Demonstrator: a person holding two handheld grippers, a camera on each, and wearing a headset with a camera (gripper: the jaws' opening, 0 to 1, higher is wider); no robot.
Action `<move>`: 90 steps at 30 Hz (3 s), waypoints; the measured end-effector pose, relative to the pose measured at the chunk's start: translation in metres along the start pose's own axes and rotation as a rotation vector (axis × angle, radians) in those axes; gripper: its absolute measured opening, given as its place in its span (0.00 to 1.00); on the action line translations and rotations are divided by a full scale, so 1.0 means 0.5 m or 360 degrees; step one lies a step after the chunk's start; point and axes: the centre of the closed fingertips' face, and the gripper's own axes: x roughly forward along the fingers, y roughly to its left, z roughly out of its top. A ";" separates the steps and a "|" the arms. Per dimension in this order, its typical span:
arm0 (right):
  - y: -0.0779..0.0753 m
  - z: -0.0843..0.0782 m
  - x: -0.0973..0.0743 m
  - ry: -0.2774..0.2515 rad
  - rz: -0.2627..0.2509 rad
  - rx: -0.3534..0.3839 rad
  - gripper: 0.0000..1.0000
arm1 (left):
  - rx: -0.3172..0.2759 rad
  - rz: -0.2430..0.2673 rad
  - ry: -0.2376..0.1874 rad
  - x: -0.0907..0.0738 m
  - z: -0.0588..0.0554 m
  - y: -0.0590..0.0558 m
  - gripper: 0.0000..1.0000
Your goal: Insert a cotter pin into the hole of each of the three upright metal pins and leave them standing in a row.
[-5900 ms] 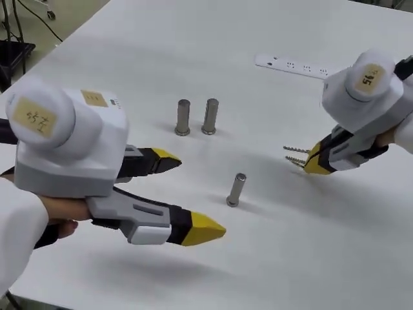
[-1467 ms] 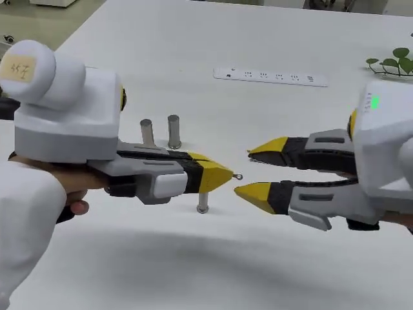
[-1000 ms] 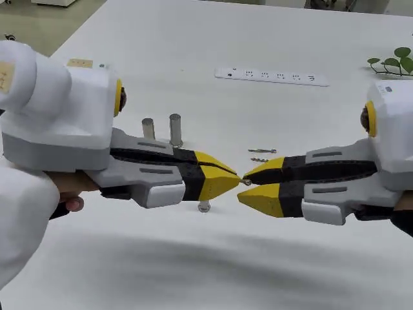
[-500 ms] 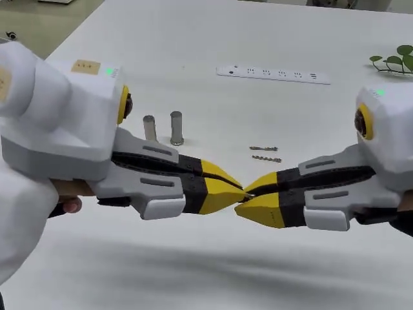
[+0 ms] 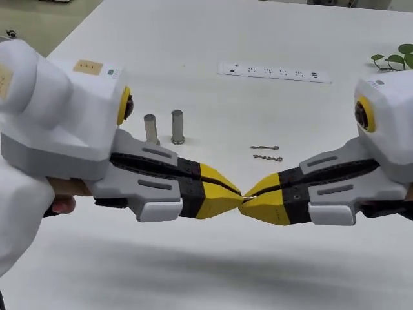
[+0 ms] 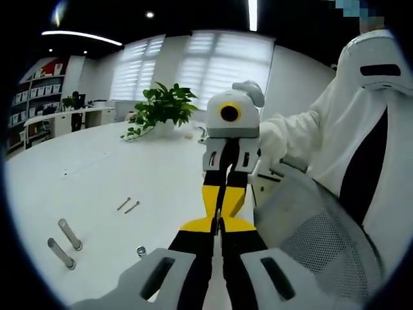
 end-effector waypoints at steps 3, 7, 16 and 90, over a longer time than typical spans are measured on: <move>-0.002 0.003 -0.001 -0.0004 -0.0008 -0.0015 0.00 | 0.0016 0.0008 -0.0002 -0.001 -0.002 0.004 0.03; -0.016 -0.001 -0.004 0.0006 -0.0041 -0.0021 0.00 | 0.0024 0.0045 0.0018 0.006 -0.009 0.009 0.19; -0.075 -0.021 -0.009 0.0024 -0.0178 0.0028 0.00 | -0.0002 0.0153 0.0025 0.006 -0.016 0.052 0.29; -0.200 -0.092 0.074 0.0400 -0.0285 -0.0226 0.00 | 0.0159 0.0209 0.0415 0.018 -0.146 0.192 0.06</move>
